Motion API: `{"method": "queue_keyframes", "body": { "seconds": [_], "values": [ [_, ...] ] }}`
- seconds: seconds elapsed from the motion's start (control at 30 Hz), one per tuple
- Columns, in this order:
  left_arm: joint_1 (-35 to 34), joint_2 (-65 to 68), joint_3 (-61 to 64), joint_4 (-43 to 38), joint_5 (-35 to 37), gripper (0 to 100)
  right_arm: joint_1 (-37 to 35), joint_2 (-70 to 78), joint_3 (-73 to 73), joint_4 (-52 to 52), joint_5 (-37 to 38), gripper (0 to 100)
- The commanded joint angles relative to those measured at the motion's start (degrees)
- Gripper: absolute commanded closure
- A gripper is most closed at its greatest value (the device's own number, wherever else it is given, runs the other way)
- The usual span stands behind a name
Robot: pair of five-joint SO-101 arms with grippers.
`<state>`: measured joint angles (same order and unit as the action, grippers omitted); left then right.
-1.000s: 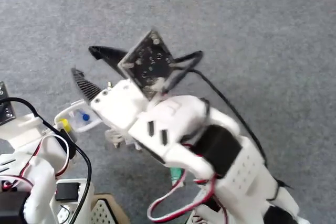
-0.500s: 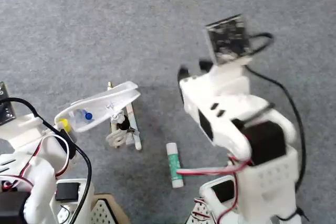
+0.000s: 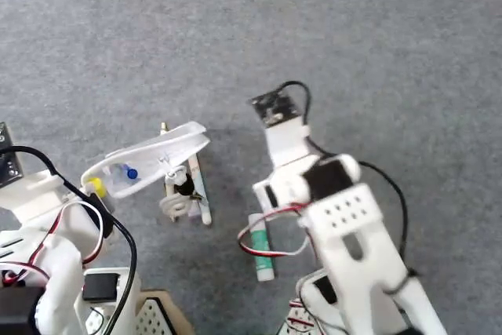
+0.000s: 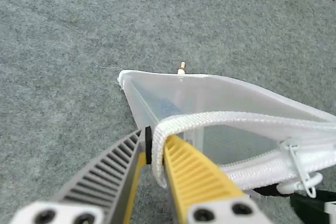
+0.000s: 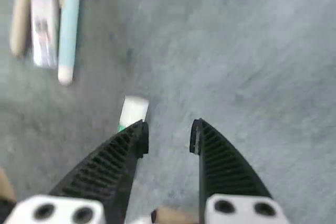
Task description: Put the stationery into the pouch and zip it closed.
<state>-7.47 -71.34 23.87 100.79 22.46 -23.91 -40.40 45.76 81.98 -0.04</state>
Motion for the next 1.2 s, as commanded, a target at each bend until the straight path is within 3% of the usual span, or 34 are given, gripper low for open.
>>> {"method": "queue_keyframes", "body": {
  "seconds": [0.0,0.27,0.5,0.87,1.17],
  "values": [
    [0.13,0.09,-0.75,0.0,-0.53,97,-3.08,7.87,-0.4,-1.14,-0.53,86.1],
    [0.13,0.09,-0.66,0.0,-0.53,97,-8.26,22.46,-2.86,-3.08,-3.34,85.8],
    [0.13,0.09,-0.57,0.0,-0.53,97,-13.36,25.01,-2.86,-6.95,-4.57,85.7],
    [0.13,0.09,-0.57,0.0,-0.53,97,-13.45,25.98,-2.33,-11.34,-4.66,85.7],
    [0.13,0.09,-0.57,0.0,-0.53,97,-13.36,37.23,-2.77,-11.34,-4.66,85.7]
  ]
}}
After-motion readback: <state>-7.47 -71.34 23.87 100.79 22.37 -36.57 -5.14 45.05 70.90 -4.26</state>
